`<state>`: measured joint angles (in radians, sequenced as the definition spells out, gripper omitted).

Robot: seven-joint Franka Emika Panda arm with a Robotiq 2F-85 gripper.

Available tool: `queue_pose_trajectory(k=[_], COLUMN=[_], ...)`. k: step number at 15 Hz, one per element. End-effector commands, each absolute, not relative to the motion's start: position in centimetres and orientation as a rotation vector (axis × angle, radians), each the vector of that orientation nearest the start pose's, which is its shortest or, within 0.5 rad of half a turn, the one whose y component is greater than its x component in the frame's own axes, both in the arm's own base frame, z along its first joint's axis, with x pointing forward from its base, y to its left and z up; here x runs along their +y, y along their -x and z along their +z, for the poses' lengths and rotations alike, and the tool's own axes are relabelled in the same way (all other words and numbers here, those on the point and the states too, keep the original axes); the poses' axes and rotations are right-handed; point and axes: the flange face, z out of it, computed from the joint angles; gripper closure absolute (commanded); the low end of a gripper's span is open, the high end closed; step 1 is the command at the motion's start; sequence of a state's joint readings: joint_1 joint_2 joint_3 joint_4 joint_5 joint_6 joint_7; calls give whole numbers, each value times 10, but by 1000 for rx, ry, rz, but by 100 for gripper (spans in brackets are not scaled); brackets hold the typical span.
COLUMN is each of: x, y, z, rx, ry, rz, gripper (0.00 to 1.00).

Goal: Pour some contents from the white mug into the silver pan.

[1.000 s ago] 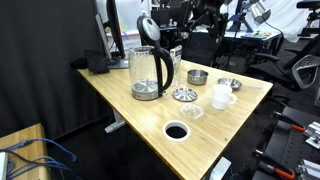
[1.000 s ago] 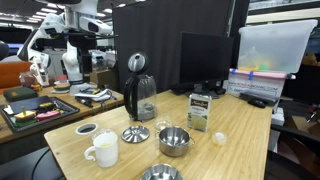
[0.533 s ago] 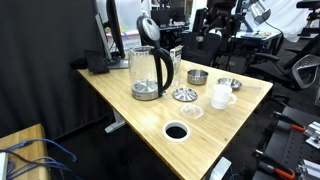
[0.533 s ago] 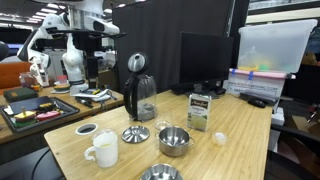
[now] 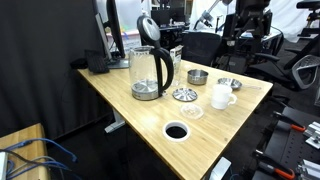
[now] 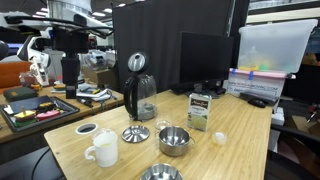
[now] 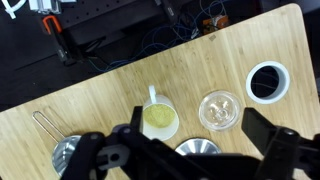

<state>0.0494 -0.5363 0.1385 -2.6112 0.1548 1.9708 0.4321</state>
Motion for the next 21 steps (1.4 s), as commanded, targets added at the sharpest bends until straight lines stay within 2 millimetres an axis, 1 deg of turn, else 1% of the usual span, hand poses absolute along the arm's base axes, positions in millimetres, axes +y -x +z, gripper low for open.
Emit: queue_pose_trajectory(k=[1, 3, 4, 6, 7, 9, 11, 14, 15, 16, 21], x=[77, 77, 79, 75, 73, 66, 59, 50, 53, 51, 53], y=[-356, -358, -363, -362, -360, -353, -347, -344, -340, -340, -341], z=[415, 413, 410, 398, 389, 364, 339, 307, 316, 311, 315], rx=[517, 517, 485, 439, 401, 318, 256, 171, 230, 223, 224], ry=[3058, 3059, 3069, 3132, 3157, 3189, 3160, 3032, 3095, 3082, 3088], rz=[195, 205, 225, 258, 295, 375, 450, 545, 535, 557, 540], gripper=[0, 0, 0, 0, 0, 0, 0, 0, 0, 0, 0])
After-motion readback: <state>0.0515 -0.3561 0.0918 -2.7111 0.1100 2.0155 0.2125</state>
